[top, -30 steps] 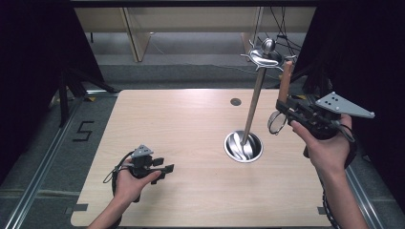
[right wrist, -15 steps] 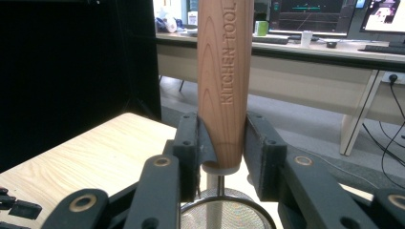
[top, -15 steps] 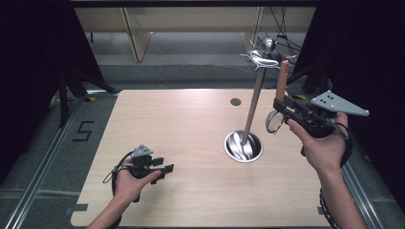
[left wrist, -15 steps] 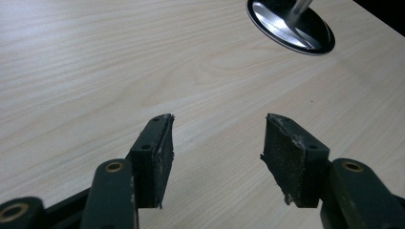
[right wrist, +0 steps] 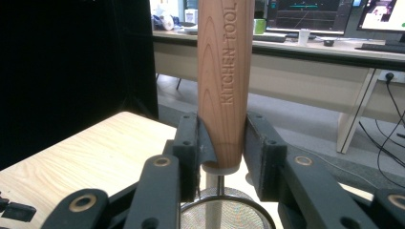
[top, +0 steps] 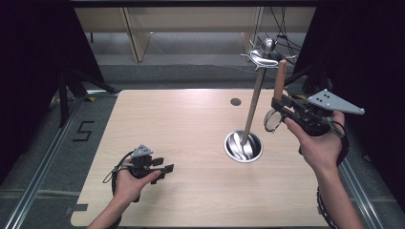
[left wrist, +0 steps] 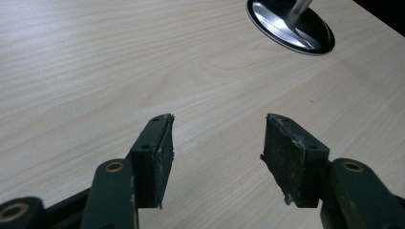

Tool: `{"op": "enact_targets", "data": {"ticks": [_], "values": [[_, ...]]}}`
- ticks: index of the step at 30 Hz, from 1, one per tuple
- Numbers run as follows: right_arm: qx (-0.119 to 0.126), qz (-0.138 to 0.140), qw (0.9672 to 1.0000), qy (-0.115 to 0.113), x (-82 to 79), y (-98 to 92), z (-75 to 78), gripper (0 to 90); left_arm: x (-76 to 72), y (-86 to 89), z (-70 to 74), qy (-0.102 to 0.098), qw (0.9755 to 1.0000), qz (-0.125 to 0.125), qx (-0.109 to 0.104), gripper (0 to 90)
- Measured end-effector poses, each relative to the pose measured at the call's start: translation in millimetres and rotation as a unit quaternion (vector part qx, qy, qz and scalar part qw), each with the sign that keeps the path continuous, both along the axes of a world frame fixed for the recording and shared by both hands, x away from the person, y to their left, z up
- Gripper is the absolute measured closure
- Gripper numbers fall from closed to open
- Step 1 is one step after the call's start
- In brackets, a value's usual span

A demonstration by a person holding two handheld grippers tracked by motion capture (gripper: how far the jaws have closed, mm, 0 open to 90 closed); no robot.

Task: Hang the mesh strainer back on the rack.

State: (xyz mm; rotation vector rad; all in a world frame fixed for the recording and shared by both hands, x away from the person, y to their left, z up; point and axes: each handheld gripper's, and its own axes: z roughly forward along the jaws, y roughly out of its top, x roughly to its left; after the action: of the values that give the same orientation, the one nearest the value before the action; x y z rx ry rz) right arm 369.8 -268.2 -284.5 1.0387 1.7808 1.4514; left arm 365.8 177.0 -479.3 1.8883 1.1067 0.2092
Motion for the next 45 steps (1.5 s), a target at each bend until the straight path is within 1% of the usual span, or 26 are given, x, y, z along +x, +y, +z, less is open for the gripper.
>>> {"op": "enact_targets", "data": {"ticks": [1,2,4,7,8,13,14,16,17,19,21,22,24,28,30,31,33,34,36,38,39,40,42,43,44,45], "values": [[0.002,-0.001,1.0000,0.003,0.0,0.6,0.0,69.3,0.0,0.1,0.0,0.000,1.0000,0.000,0.000,42.8],[-0.004,0.000,1.0000,-0.007,2.0,0.1,-0.2,69.3,0.1,0.1,0.0,0.000,1.0000,0.000,0.000,42.8],[-0.001,-0.001,1.0000,-0.001,1.5,0.8,-0.2,69.2,0.1,0.0,-0.1,0.000,1.0000,0.000,0.000,42.7],[-0.007,-0.001,0.9999,-0.008,3.4,1.1,-0.6,69.2,0.1,-0.3,-0.2,0.000,1.0000,-0.002,0.000,42.8],[-0.001,-0.003,1.0000,0.003,3.2,2.7,-1.1,69.1,0.1,-0.3,-0.1,0.000,1.0000,-0.002,0.000,42.8],[-0.003,-0.004,0.9999,0.009,4.9,4.9,-3.3,69.0,0.0,0.0,-0.1,0.000,1.0000,-0.001,0.000,42.8],[-0.008,-0.003,1.0000,0.004,6.3,5.1,-4.3,68.9,0.0,0.0,-0.1,0.000,1.0000,0.000,0.000,42.8],[-0.015,-0.002,0.9998,0.010,7.5,6.9,-7.4,68.4,0.0,-0.1,-0.1,0.000,1.0000,-0.001,0.000,42.8],[-0.012,-0.001,0.9998,0.015,7.2,8.2,-8.5,68.0,0.0,-0.1,0.0,0.001,1.0000,-0.001,0.000,42.8],[-0.014,0.002,0.9999,0.005,7.7,8.5,-9.6,66.7,-0.1,0.0,0.1,0.000,1.0000,-0.001,-0.001,42.8],[-0.009,0.002,0.9999,0.012,7.4,9.6,-9.7,65.5,-0.1,0.0,0.1,0.000,1.0000,-0.001,-0.001,42.8],[-0.015,0.005,0.9998,0.007,7.4,10.0,-9.5,61.3,-0.1,0.0,0.0,0.000,1.0000,-0.001,0.000,42.7],[-0.017,0.006,0.9998,0.007,7.0,10.4,-9.6,59.5,-0.2,-0.2,0.1,0.000,1.0000,-0.001,0.000,42.8],[-0.027,0.014,0.9995,0.006,5.6,10.4,-12.6,49.8,-0.1,0.2,0.2,-0.001,1.0000,0.000,0.000,42.8],[-0.043,0.008,0.9990,-0.004,5.1,8.3,-16.7,45.9,-0.2,0.2,0.2,-0.001,1.0000,0.000,0.000,42.8],[-0.037,0.003,0.9993,0.010,3.1,8.8,-18.7,44.6,-0.2,0.1,0.1,-0.001,1.0000,0.000,0.000,42.8],[-0.046,0.004,0.9989,0.005,3.7,4.3,-22.0,43.5,-0.3,-0.1,0.2,-0.001,1.0000,-0.001,0.000,42.8],[-0.038,-0.005,0.9990,0.021,1.1,2.0,-26.3,42.3,-0.3,-0.1,0.1,-0.001,1.0000,-0.001,0.000,42.8],[-0.047,-0.003,0.9988,0.017,1.6,-0.9,-28.9,41.9,-0.2,-0.1,0.1,0.000,1.0000,-0.001,0.000,42.7],[-0.042,-0.004,0.9985,0.034,-0.9,-3.8,-40.1,41.5,-0.1,-0.1,0.0,0.000,1.0000,-0.001,0.000,42.8],[-0.050,-0.005,0.9983,0.029,-0.4,-6.4,-43.8,41.5,-0.1,-0.2,-0.1,0.001,1.0000,-0.001,0.000,42.8],[-0.048,-0.002,0.9979,0.043,-0.7,-8.2,-47.0,41.4,-0.1,-0.2,-0.1,0.001,1.0000,-0.001,0.000,42.8],[-0.043,-0.008,0.9977,0.051,-1.9,-8.8,-50.2,41.4,0.0,-0.6,-0.2,0.000,1.0000,-0.002,0.002,42.8],[-0.052,-0.002,0.9976,0.045,0.1,-12.5,-53.2,41.4,-0.1,-0.6,-0.1,-0.001,1.0000,-0.003,0.002,42.8],[-0.049,-0.008,0.9971,0.058,0.3,-16.6,-59.1,41.3,-0.1,-0.7,-0.1,-0.001,1.0000,-0.004,0.003,42.8],[-0.049,-0.008,0.9971,0.058,0.3,-16.6,-59.1,41.3,-0.1,-0.7,-0.1,-0.001,1.0000,-0.003,0.003,42.8]]}}
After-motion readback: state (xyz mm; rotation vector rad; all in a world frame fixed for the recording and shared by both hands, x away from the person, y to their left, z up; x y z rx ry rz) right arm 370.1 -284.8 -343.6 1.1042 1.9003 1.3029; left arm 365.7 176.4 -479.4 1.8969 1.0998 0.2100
